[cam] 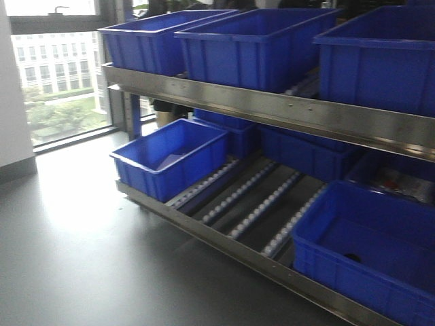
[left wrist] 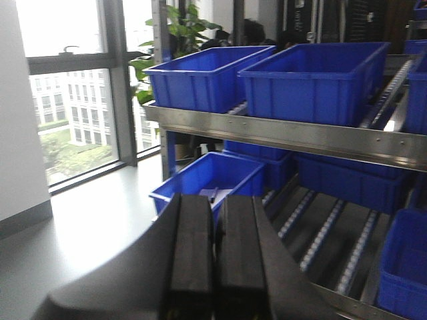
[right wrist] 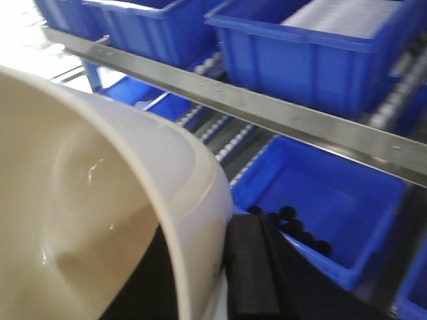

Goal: Move white bin to right shelf second layer
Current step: 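Turn toward the roller shelf of blue crates carrying the bin, then drive up close to the roller shelf holding the bin in the right gripper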

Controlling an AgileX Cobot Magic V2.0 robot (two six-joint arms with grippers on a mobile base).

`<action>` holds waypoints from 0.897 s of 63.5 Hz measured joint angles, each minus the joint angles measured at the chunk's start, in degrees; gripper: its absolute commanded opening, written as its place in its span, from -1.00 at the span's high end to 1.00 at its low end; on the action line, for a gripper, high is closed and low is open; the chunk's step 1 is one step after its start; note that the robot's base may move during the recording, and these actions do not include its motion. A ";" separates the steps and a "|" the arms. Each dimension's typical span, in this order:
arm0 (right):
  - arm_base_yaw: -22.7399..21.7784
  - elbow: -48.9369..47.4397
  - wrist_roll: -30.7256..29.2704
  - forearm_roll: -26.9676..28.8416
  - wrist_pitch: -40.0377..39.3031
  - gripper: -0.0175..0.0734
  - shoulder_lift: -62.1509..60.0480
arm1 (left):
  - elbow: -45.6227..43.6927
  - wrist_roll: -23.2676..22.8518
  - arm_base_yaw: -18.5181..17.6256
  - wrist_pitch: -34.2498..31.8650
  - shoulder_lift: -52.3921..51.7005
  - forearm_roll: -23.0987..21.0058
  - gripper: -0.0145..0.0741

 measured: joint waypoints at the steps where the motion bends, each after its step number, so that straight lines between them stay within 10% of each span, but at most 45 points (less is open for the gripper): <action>1: 0.00 0.00 0.00 0.00 0.00 0.49 0.00 | 0.00 0.00 0.00 0.00 0.00 0.00 0.48; 57: 0.00 0.00 0.00 0.00 0.00 0.49 0.00 | 0.00 0.00 0.00 0.00 0.00 0.00 0.48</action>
